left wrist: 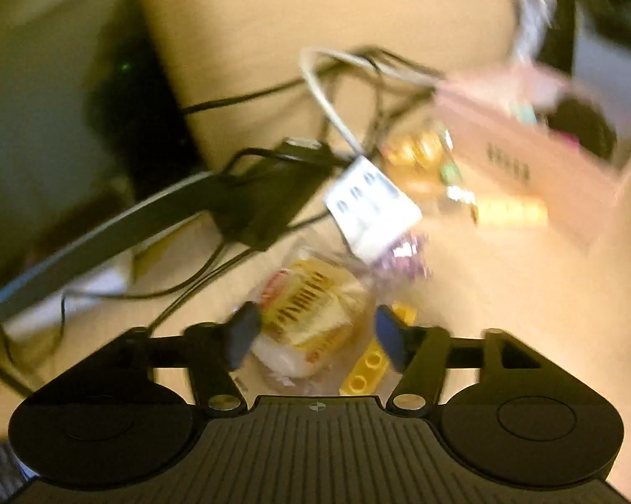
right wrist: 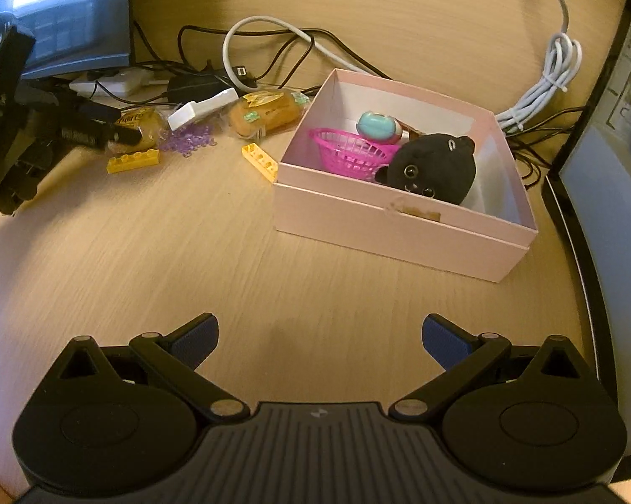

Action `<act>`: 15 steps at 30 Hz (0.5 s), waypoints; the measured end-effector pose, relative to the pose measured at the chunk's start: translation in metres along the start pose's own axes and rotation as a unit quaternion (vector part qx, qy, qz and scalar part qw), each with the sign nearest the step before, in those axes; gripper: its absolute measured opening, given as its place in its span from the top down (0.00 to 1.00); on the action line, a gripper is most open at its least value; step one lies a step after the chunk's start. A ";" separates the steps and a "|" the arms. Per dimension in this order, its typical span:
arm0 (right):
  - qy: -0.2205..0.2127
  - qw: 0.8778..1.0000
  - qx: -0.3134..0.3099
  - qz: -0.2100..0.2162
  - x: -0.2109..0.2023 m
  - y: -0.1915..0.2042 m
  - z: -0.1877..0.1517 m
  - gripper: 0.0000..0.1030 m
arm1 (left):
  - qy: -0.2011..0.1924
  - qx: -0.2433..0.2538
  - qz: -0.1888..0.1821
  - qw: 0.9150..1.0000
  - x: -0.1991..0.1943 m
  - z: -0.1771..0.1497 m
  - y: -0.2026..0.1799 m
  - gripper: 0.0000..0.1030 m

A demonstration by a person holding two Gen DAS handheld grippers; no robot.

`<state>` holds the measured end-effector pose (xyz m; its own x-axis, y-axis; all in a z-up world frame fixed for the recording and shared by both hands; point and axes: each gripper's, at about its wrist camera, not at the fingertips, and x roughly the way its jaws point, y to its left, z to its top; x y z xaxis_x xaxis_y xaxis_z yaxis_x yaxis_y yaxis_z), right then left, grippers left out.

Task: Organize objects
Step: 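Grasp the bread bun packet with the left tool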

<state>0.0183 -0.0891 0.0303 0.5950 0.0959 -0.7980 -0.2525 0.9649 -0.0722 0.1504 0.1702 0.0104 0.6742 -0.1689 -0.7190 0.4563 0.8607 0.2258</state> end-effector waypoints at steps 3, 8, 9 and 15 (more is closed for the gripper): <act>-0.008 1.000 -0.006 0.002 -0.004 0.006 0.000 0.00 | 0.008 -0.024 -0.001 1.000 0.008 0.008 0.003 0.30; -0.010 1.000 -0.017 0.000 -0.011 0.013 -0.005 0.00 | 0.006 -0.070 0.011 0.997 0.022 0.016 0.018 0.27; -0.009 1.000 -0.015 0.000 -0.011 0.012 -0.007 0.00 | 0.008 -0.081 0.010 0.997 0.026 0.017 0.021 0.27; 0.001 1.000 0.002 -0.006 -0.014 0.003 -0.018 0.00 | 0.020 -0.152 -0.028 0.988 0.038 0.017 0.039 0.24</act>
<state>-0.0047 -0.0915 0.0310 0.5971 0.0843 -0.7977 -0.2426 0.9669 -0.0793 0.2042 0.1894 0.0029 0.6263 -0.2055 -0.7520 0.2922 0.9562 -0.0179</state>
